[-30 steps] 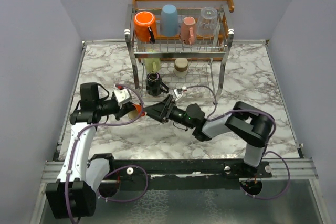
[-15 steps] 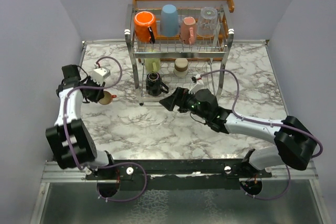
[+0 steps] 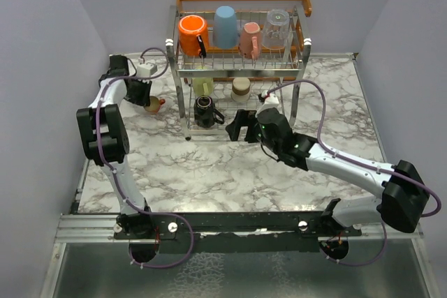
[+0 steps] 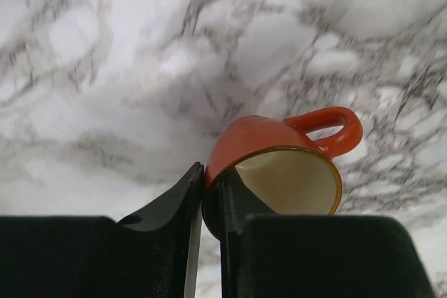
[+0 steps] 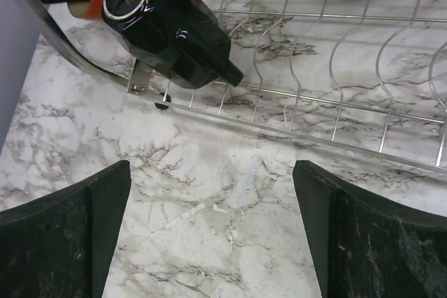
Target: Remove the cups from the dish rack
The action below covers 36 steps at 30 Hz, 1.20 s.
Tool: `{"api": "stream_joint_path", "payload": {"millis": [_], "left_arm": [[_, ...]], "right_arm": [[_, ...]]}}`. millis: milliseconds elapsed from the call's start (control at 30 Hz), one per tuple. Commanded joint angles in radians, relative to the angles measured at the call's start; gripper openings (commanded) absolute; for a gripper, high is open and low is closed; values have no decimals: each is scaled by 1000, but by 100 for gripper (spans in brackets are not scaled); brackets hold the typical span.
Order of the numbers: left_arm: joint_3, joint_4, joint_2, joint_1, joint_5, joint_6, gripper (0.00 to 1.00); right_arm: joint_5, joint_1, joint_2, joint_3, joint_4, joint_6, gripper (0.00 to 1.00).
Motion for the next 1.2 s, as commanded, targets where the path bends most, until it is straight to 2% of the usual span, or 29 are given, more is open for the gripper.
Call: {"api": "stream_joint_path", "payload": {"millis": [0,267,433,667,700,767,800,1000,1100,1167], "left_arm": [[149,-27,77,-55,26,-64,0],[339,-109,229,-116,-29,-72,0],[376,-107,275,-124,-54,-74,0],[508,-198,364,-156,-89,-52,0],[527,-205,375,-156,-100,-59,5],[549,-213,380,-157,-102,-66,27],[547,-207,373,-157,-101,-66,33],[451,-95,249,-156,-110,-96,51],[431,-92,184,-150,-90,-99,60],[410,-95,136,-137,-60,-103,70]], "right_arm": [[91,-6,1,35,-59,-69,100],[53,-42,18,-15,10,-92,100],[28,-49,22,-33,48,-88,100],[34,-54,11,-56,62,-80,100],[40,-55,7,-60,62,-80,100],[52,-57,-5,-69,62,-79,100],[57,-56,-10,-74,64,-78,100],[119,-57,-21,-89,76,-46,100],[170,-57,-2,-81,82,-37,100],[195,-57,30,-49,69,-34,99]]}}
